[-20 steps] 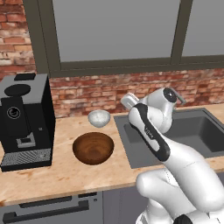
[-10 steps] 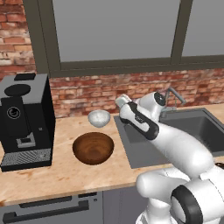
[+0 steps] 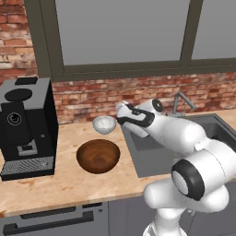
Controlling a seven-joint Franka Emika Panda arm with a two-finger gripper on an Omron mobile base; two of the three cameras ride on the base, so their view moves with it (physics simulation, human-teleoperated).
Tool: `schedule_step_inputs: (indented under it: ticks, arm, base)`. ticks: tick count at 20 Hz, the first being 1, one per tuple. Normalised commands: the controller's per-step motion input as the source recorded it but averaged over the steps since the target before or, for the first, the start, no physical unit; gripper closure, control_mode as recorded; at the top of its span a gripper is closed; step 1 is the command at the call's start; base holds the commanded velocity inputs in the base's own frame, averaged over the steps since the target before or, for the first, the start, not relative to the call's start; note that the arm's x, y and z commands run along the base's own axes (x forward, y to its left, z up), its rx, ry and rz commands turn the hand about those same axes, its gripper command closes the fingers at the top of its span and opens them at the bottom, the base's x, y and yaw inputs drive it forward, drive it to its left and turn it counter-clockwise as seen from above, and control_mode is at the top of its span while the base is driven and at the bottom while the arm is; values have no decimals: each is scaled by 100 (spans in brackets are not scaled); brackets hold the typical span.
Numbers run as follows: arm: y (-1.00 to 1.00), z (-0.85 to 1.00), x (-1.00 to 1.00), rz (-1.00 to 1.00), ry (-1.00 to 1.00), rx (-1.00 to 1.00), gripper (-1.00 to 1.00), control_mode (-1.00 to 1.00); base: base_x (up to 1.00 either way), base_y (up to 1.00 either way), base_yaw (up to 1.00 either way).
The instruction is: Pick up the bowls on the counter and stack them on top of one another in the open cabinet. Place the smaller bowl on top of the larger bowl.
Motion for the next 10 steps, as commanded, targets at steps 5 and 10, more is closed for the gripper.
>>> schedule_step_inputs:
  ticks: [5,10]
  arm:
    - [6,-15,34,0,2,0,-100,-100]
    - [7,-17,33,0,3,0,-100,-100]
  base:
    - [0,0,0]
    - [0,0,0]
